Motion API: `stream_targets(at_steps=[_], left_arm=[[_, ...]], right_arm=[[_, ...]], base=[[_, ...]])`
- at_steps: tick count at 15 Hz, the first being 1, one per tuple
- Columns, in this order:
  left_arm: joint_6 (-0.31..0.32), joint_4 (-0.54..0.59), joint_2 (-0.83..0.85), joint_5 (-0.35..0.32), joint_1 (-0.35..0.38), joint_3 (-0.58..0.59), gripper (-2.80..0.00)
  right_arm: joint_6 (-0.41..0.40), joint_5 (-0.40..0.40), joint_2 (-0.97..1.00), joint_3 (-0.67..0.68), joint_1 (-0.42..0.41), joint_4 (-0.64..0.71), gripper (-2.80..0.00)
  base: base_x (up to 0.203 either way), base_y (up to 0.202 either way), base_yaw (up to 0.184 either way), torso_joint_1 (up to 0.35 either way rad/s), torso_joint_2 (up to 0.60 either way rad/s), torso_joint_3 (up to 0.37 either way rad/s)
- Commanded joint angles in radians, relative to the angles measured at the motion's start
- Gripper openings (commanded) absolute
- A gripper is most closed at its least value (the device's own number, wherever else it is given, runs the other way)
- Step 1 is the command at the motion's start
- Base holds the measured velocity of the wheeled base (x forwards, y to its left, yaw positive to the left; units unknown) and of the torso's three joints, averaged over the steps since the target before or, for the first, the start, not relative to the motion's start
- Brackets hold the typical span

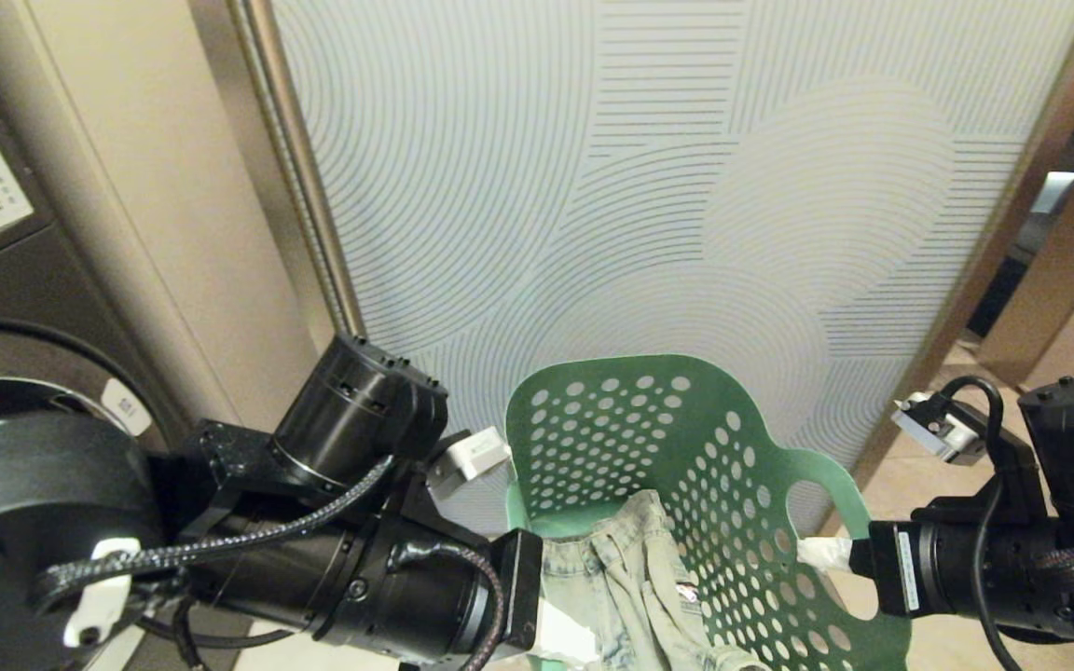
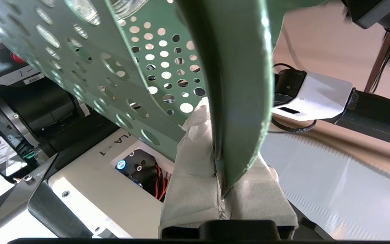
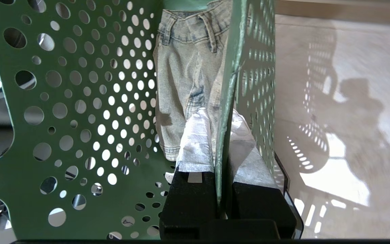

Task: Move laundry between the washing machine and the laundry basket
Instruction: Pick up the clothes basket and put it beside the washing machine

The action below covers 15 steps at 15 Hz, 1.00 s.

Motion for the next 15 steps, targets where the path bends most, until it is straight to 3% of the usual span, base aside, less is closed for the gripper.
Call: stream_targets(at_steps=[1,15], left_arm=[[-0.006,0.001,-0.003,-0.003,-0.001,0.0,-2.8],[-0.006,0.001,-0.01,-0.003,0.001,0.015,-2.8]], right_arm=[[0.002,0.001,-0.004,0.002,0.0,0.0,-2.8],[0.001,0.001,-0.037,0.045,0.0,0.0,-2.8]], base=[[0.0,-0.012,0.178,0.0,0.0,0.002],[-0.001,-0.009,0.176,0.001,0.0,0.002]])
